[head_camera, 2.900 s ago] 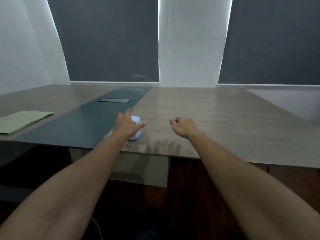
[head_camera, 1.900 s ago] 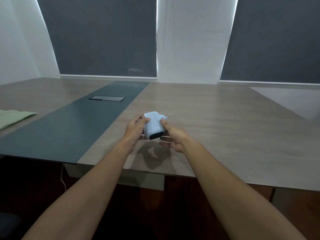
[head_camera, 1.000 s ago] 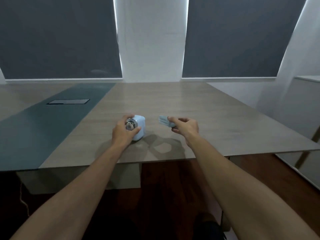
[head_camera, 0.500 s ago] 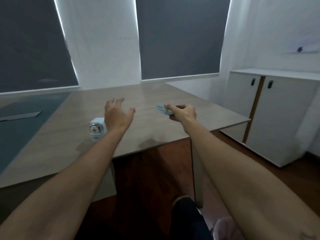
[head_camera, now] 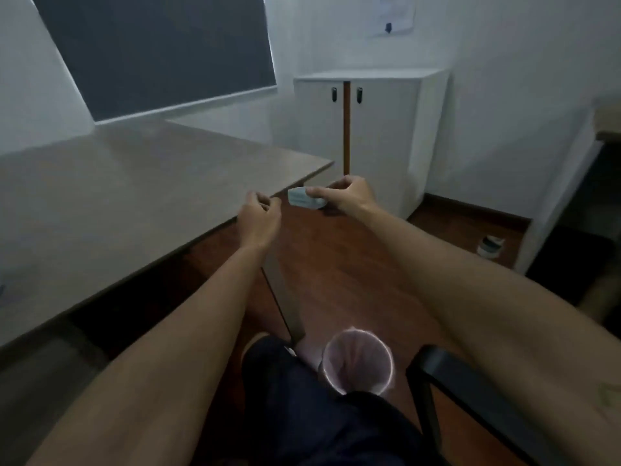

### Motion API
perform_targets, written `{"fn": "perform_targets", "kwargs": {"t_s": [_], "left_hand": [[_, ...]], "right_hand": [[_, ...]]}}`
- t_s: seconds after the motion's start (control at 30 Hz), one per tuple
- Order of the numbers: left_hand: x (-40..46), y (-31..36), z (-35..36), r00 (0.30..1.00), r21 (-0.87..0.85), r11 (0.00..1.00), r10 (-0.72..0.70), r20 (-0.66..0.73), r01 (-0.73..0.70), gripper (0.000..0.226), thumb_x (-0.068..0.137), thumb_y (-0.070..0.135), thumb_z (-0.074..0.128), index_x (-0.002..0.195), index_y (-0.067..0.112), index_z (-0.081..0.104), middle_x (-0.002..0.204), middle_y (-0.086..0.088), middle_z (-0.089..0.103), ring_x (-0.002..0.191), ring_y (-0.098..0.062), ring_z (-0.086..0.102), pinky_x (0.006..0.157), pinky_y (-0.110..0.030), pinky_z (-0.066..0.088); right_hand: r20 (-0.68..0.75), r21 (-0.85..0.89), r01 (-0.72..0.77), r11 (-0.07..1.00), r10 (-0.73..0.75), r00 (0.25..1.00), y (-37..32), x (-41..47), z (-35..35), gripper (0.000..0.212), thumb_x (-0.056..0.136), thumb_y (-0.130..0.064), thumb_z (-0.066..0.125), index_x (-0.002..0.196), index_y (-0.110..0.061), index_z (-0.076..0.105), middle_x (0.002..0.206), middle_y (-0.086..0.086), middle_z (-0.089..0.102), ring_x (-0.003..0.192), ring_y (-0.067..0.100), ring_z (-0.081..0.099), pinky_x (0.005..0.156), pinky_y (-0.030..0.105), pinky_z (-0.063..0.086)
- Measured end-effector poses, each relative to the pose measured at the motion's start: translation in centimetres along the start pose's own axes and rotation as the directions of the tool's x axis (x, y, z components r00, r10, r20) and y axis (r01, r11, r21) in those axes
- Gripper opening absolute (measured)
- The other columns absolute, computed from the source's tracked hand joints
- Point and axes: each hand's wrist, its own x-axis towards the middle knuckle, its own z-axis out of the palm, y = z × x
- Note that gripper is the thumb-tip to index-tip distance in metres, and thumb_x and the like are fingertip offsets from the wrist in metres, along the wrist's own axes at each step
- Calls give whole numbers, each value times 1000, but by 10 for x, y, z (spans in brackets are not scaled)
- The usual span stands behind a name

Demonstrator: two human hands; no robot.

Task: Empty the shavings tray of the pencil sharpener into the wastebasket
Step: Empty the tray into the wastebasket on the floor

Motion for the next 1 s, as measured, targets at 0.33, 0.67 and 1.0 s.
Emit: {"fn": "perform_targets", "kwargs": {"t_s": [0.33, 0.67, 1.0], "left_hand": [[-30, -129, 147, 946, 83, 947, -317, 64, 311, 18, 90, 28, 49, 99, 15, 59, 106, -7, 64, 90, -22, 55, 84, -32, 43], [-82, -287, 247, 586, 378, 619, -782, 212, 688, 54, 87, 41, 61, 133, 13, 57, 136, -17, 59, 127, -35, 55, 102, -35, 43], [-113, -352, 277, 350, 430, 397, -918, 188, 811, 59, 87, 12, 65, 140, -2, 44, 144, -24, 49, 135, -39, 47, 108, -39, 38]], "right_hand": [[50, -122, -204, 971, 212, 976, 187, 23, -56, 63, 40, -45, 96, 87, -13, 68, 94, 13, 76, 82, 27, 78, 71, 46, 65], [52, -249, -390, 886, 415, 909, 385, 37, -37, 59, 35, -42, 96, 80, -20, 65, 85, 9, 78, 83, 30, 77, 82, 49, 62], [111, -424, -465, 777, 554, 825, 451, 24, -24, 47, 54, -21, 99, 89, -14, 67, 84, -2, 70, 80, 16, 68, 72, 24, 58]]}}
